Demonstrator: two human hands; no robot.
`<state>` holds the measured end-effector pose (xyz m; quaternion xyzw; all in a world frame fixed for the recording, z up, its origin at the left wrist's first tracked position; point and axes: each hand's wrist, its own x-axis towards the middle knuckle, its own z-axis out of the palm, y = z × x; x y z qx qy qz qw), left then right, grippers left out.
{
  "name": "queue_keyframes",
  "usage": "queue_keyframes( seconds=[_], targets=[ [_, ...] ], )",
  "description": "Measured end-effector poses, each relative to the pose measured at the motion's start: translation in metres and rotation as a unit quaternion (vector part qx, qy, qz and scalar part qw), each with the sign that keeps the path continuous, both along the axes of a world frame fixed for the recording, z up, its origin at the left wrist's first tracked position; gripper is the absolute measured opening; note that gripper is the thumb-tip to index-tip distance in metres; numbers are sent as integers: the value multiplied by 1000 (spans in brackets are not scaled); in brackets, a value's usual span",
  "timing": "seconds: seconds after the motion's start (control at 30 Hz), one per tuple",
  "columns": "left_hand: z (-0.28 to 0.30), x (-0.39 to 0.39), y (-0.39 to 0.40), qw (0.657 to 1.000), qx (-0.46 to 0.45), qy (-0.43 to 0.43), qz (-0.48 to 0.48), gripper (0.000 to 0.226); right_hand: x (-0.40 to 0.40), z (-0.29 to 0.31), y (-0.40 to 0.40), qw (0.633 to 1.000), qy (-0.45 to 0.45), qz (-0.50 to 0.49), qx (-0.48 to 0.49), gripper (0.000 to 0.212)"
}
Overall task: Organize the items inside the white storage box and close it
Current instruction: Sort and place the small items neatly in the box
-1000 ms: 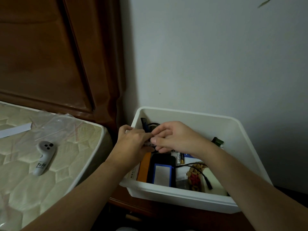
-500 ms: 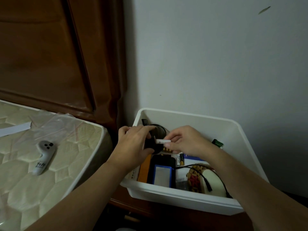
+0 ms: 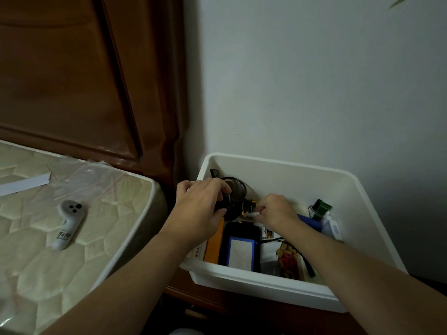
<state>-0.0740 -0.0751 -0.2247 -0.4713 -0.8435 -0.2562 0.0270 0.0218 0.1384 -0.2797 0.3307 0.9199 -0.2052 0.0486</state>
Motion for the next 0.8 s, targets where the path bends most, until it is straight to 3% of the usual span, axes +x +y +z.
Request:
queue_keyframes(
  seconds=[0.43, 0.63, 0.8],
  targets=[
    [4, 3, -1, 1000, -6, -1, 6, 35, -4, -7, -9, 999, -39, 18, 34, 18],
    [5, 3, 0, 1000, -6, -4, 9, 34, 1, 13, 8, 993, -65, -70, 65, 11],
    [4, 3, 1, 1000, -13, 7, 11, 33, 13, 13, -4, 982, -158, -41, 92, 30]
  ],
)
